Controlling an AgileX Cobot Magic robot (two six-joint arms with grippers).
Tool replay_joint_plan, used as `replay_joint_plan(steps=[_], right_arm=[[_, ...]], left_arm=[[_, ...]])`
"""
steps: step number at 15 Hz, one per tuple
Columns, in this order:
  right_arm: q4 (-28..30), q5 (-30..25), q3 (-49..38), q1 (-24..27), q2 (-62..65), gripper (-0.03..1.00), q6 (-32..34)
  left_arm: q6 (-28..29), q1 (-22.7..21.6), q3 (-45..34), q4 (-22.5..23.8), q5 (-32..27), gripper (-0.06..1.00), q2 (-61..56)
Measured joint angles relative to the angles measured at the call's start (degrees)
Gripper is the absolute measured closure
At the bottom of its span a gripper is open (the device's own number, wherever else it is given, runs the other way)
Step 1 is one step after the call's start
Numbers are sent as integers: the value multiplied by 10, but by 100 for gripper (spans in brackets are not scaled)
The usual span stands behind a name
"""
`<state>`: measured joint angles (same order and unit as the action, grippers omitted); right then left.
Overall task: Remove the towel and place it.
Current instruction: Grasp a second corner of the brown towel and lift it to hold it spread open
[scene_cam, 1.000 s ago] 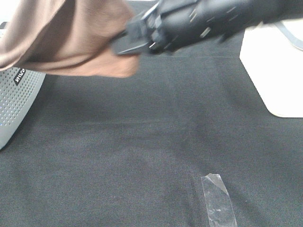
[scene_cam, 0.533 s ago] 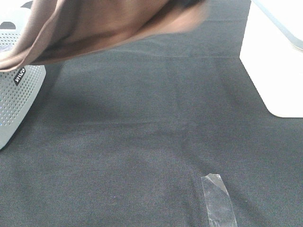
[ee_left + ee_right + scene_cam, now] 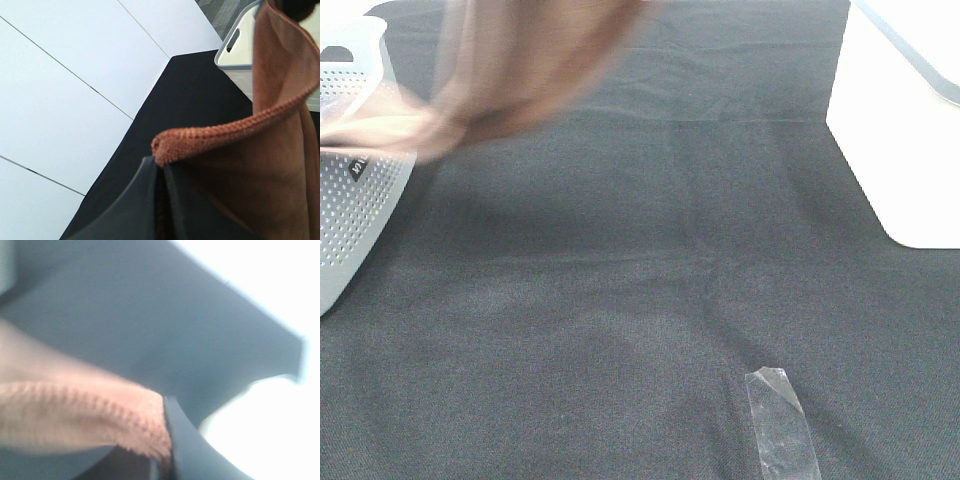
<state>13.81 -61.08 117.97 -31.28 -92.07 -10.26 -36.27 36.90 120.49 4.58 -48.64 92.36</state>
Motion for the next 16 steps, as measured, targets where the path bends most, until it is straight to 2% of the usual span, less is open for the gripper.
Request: replay_joint_plan(steps=[2, 5, 8, 9, 10, 11, 12, 13, 14, 16], right_arm=[[51, 28, 33, 0, -15, 96, 21], [82, 95, 42, 0, -35, 96, 30], [145, 187, 42, 0, -65, 96, 63], [197, 246, 42, 0, -79, 96, 115], [197, 246, 42, 0, -79, 96, 115], [219, 279, 42, 0, -85, 96, 147], [262, 333, 42, 0, -100, 96, 204], [262, 333, 42, 0, -100, 96, 204], [285, 384, 42, 9, -123, 96, 261], [289, 446, 48, 44, -152, 96, 327]], left_arm=[[0, 0, 0, 5, 15, 94, 13], [0, 0, 0, 23, 68, 94, 42], [5, 0, 0, 105, 153, 94, 72], [46, -11, 0, 151, 233, 94, 85], [46, -11, 0, 151, 233, 94, 85], [73, -26, 0, 158, 274, 94, 91], [111, -66, 0, 161, 333, 94, 106], [111, -66, 0, 161, 333, 94, 106], [125, -100, 0, 161, 384, 94, 127], [127, -123, 0, 161, 451, 94, 151]])
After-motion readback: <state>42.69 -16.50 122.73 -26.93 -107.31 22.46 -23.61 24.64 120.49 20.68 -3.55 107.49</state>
